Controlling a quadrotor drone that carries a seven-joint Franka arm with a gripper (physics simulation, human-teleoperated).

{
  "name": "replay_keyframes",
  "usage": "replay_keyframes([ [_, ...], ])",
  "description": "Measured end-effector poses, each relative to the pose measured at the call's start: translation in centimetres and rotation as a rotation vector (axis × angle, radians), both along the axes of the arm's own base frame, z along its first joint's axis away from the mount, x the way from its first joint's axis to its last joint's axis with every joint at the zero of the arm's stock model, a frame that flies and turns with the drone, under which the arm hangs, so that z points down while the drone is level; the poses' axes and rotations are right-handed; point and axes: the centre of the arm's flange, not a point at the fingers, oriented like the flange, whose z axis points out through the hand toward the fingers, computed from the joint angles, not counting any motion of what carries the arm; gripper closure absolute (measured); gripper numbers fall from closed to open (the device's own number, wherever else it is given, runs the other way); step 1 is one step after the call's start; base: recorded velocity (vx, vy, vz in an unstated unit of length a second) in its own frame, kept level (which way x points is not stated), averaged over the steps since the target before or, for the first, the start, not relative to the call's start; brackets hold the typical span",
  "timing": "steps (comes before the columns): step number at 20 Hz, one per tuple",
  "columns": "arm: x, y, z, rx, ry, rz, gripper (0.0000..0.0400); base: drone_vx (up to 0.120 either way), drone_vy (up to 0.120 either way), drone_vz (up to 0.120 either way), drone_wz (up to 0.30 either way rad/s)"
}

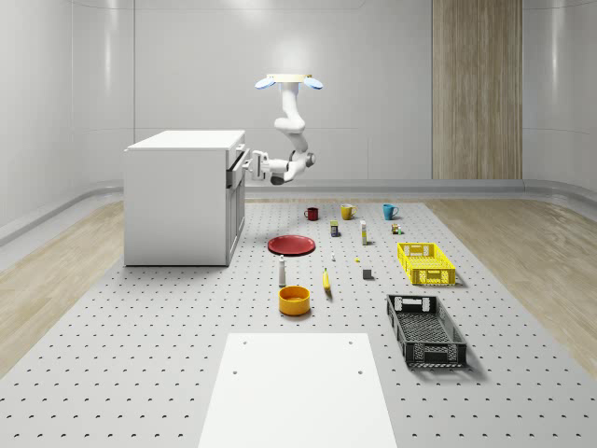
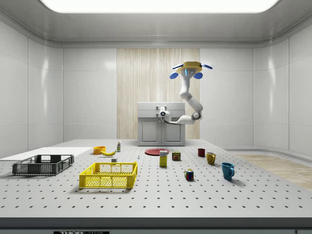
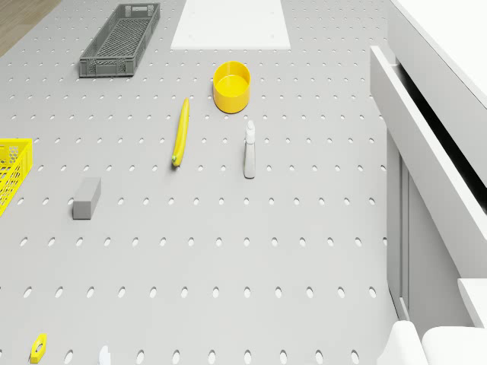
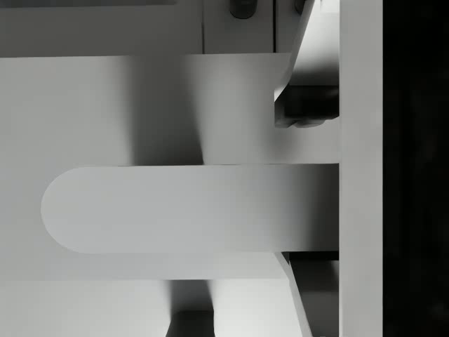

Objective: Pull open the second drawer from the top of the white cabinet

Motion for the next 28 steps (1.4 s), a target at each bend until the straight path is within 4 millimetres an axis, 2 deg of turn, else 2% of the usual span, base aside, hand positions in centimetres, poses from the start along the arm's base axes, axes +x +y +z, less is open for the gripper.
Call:
replay_keyframes([
  [1,0.0,-0.2,-0.1,0.004,-0.005,0.000,0.0227,0.000,0.000,0.000,0.000],
  [2,0.0,-0.6,0.0,0.001,0.005,-0.001,0.0219,0.000,0.000,0.000,0.000],
  [3,0.2,-0.8,-0.6,0.008,-0.031,-0.001,0.0233,0.000,0.000,0.000,0.000],
  [6,0.2,-1.5,-0.6,0.019,-0.024,-0.002,0.0264,0.000,0.000,0.000,0.000],
  [8,0.4,-2.0,-1.3,0.022,-0.044,-0.002,0.0250,0.000,0.000,0.000,0.000],
  [9,0.2,-2.5,-0.5,0.018,-0.009,-0.003,0.0256,0.000,0.000,0.000,0.000],
  [13,0.1,-4.1,-0.5,0.016,0.000,-0.003,0.0251,0.000,0.000,0.000,0.000],
  [14,0.4,-4.4,-1.1,0.023,-0.032,-0.002,0.0262,0.000,0.000,0.000,0.000],
  [16,0.3,-5.2,-0.9,0.026,-0.026,-0.003,0.0277,0.000,0.000,0.000,0.000],
  [19,0.2,-6.2,-0.5,0.019,0.005,-0.003,0.0256,0.000,0.000,0.000,0.000],
  [25,0.1,-8.2,-0.5,0.017,0.000,-0.003,0.0251,0.000,0.000,0.000,0.000],
  [28,0.4,-9.1,-1.1,0.025,-0.020,-0.003,0.0267,0.000,0.000,0.000,0.000],
])
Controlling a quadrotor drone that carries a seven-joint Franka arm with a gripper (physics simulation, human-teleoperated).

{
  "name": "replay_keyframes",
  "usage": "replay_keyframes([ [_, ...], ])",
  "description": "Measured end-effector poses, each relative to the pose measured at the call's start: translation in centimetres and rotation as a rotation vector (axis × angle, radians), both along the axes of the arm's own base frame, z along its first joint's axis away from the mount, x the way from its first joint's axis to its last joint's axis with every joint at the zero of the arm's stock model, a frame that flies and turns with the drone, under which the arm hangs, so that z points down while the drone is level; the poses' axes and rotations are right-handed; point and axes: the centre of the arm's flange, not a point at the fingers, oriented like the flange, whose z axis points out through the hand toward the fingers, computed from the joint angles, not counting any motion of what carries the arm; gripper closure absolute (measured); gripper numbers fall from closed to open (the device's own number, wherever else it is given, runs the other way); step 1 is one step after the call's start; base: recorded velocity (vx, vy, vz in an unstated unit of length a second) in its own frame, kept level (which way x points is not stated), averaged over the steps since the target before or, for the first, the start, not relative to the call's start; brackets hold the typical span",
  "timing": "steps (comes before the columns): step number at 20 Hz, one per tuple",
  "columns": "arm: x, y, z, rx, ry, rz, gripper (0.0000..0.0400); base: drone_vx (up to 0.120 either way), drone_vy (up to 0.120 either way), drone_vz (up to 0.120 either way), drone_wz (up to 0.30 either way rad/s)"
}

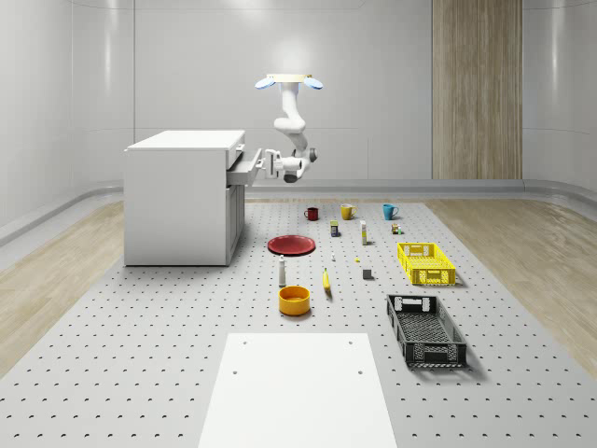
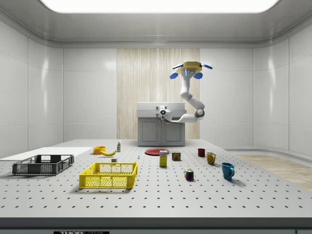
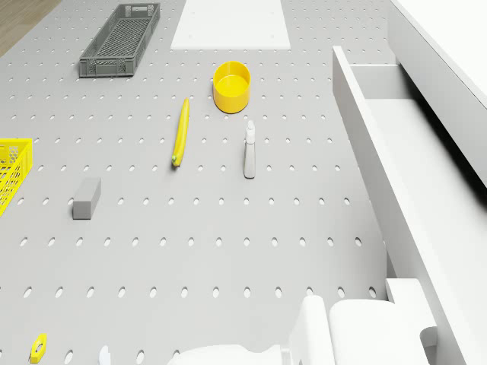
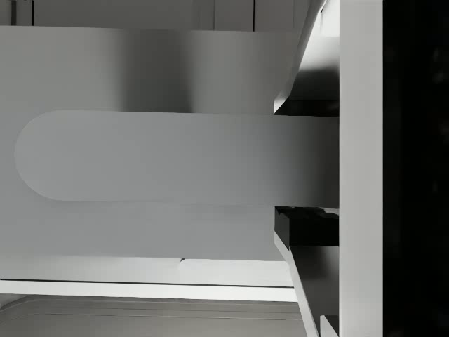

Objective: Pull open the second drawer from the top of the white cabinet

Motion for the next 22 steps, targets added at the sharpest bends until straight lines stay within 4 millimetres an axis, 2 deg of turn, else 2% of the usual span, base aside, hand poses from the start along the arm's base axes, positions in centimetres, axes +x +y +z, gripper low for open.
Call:
replay_keyframes([
  [2,-0.1,-0.9,0.2,0.002,0.004,-0.001,0.0280,0.000,0.000,0.000,0.000],
  [9,-0.2,-4.3,0.5,-0.004,0.023,0.000,0.0257,0.000,0.000,0.000,0.000],
  [10,0.1,-4.6,-0.3,-0.001,-0.015,0.001,0.0242,0.000,0.000,0.000,0.000],
  [15,-0.1,-6.2,0.3,0.001,0.006,-0.001,0.0275,0.000,0.000,0.000,0.000],
  [22,-0.2,-9.3,0.5,-0.004,0.016,0.000,0.0256,0.000,0.000,0.000,0.000],
])
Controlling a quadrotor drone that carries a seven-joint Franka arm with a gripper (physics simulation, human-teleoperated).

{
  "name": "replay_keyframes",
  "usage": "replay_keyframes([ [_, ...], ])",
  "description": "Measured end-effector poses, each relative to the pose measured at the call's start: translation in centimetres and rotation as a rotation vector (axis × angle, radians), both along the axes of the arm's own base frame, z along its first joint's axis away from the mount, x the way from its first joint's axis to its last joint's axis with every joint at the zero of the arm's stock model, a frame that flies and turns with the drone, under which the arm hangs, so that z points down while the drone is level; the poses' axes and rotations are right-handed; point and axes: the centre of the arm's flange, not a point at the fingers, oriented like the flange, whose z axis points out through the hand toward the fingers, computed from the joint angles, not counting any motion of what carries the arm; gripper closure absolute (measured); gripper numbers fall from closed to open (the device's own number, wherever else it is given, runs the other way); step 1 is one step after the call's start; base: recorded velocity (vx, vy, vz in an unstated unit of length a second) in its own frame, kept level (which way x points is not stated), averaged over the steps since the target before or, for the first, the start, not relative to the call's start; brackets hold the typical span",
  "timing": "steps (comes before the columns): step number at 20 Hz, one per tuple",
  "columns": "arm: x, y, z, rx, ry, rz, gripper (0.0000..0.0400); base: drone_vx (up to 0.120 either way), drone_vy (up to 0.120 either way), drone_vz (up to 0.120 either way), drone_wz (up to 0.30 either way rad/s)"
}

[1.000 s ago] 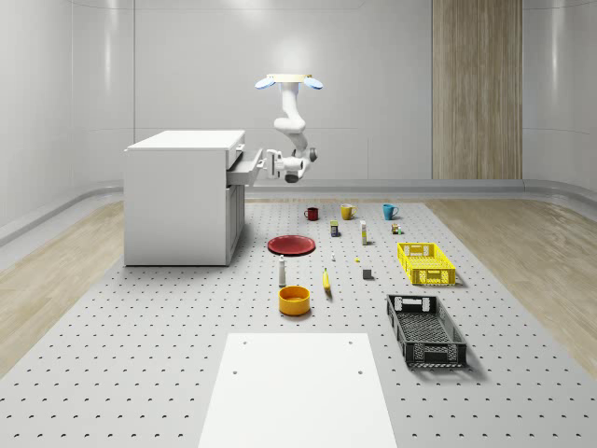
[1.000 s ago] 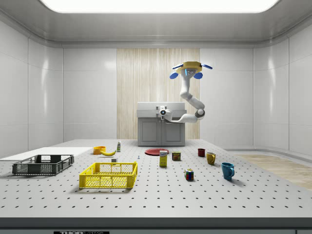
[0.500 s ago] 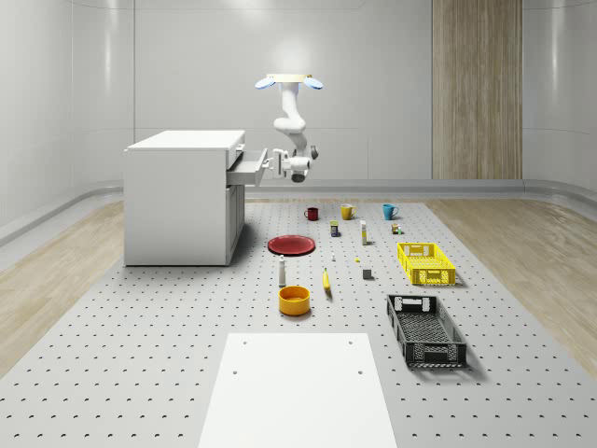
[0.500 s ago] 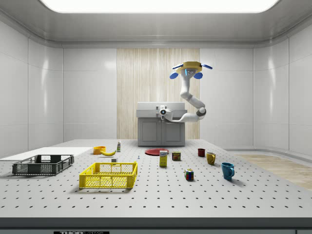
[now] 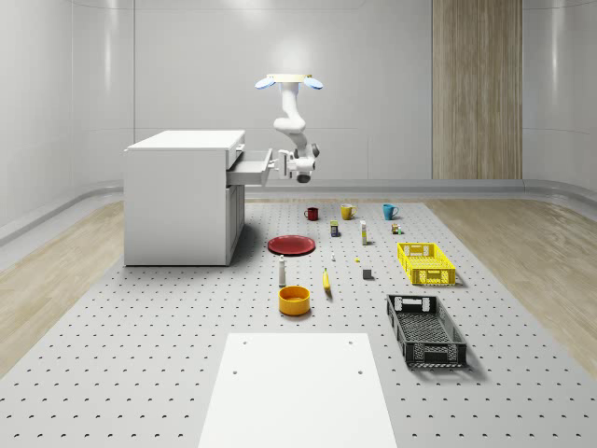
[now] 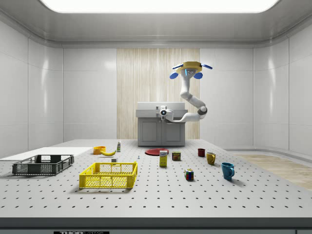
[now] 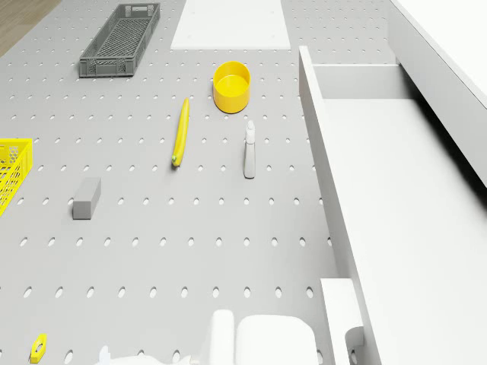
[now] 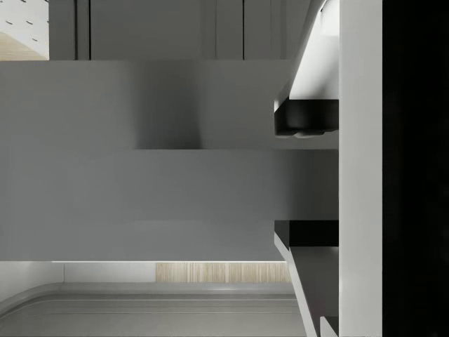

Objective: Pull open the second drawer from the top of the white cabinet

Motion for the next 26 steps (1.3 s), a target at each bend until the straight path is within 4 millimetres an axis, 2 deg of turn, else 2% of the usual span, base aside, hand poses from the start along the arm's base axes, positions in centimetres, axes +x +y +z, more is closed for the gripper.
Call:
replay_keyframes([
  [4,0.0,-1.9,0.0,-0.001,0.010,0.000,0.0252,0.000,0.000,0.000,0.000],
  [6,0.1,-2.8,-0.2,0.003,-0.010,0.000,0.0268,0.000,0.000,0.000,0.000],
  [17,-0.1,-8.6,0.0,-0.001,-0.001,0.000,0.0253,0.000,0.000,0.000,0.000],
  [21,0.0,-10.2,0.1,0.004,-0.001,-0.001,0.0161,0.000,0.000,0.000,0.000],
  [26,0.0,-11.1,0.2,0.008,-0.002,-0.001,0.0118,0.000,0.040,0.000,0.000],
])
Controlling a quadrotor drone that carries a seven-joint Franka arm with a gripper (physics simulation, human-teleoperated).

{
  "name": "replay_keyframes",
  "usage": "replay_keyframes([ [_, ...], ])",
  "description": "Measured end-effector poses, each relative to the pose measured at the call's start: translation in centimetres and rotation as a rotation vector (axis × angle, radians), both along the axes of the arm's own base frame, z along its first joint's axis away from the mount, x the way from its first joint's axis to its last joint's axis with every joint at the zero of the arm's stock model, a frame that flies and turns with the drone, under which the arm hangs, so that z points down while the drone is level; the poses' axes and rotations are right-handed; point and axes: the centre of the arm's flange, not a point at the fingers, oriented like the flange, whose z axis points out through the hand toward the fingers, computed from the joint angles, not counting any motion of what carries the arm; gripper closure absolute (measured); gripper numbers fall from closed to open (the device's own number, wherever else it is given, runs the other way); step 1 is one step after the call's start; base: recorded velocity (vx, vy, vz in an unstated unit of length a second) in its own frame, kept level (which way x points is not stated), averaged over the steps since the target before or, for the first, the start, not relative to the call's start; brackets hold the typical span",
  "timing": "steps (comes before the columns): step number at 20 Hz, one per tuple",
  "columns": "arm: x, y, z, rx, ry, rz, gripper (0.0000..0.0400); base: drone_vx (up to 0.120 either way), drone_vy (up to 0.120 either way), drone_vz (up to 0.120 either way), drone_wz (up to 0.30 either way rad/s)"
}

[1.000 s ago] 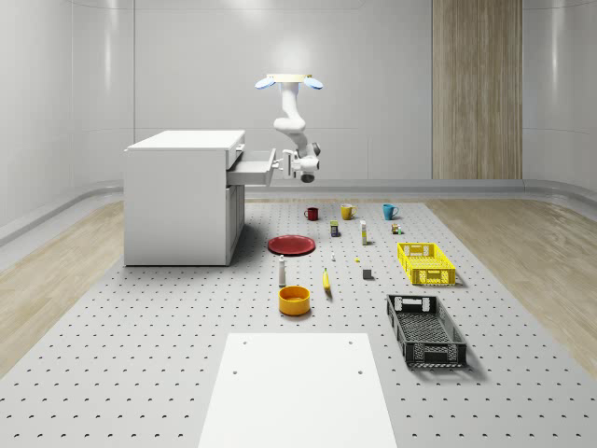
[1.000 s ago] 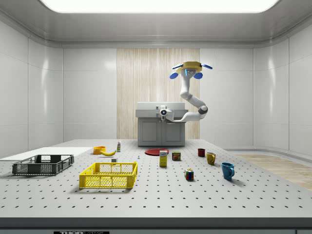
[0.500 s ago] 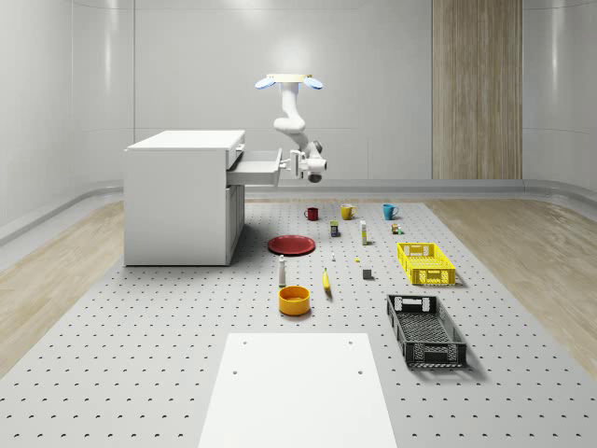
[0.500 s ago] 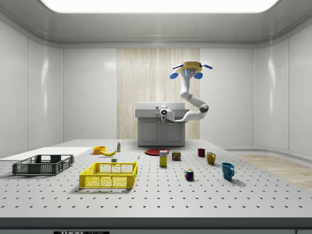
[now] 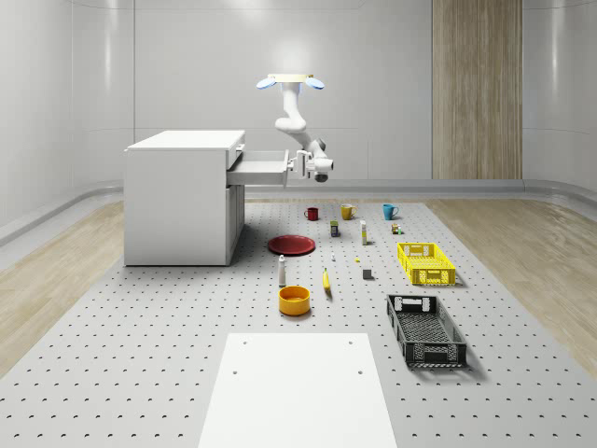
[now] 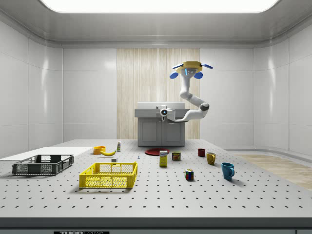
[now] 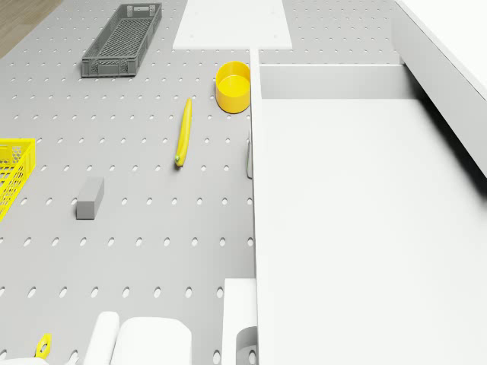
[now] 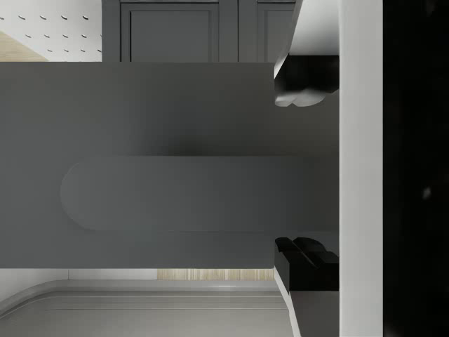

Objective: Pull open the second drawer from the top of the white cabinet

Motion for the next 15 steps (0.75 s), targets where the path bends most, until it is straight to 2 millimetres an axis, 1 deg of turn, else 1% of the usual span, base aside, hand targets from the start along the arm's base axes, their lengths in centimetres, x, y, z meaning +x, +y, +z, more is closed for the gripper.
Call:
replay_keyframes([
  [3,0.00,-0.29,0.03,0.002,-0.001,-0.001,0.0111,0.000,0.000,0.000,0.000],
  [4,0.10,-0.38,-0.26,0.001,-0.028,-0.002,0.0087,0.000,0.000,0.000,0.000],
  [5,0.10,-0.40,-0.26,0.002,-0.027,-0.002,0.0095,0.000,0.000,0.000,0.000],
  [8,0.06,-0.45,-0.13,0.002,-0.016,-0.001,0.0097,0.000,0.013,0.000,0.000],
  [10,0.04,-0.47,-0.08,0.002,-0.011,-0.001,0.0098,0.000,0.120,0.000,0.000],
  [15,0.03,-0.49,-0.02,0.002,-0.005,-0.001,0.0100,0.000,0.000,0.000,0.000],
])
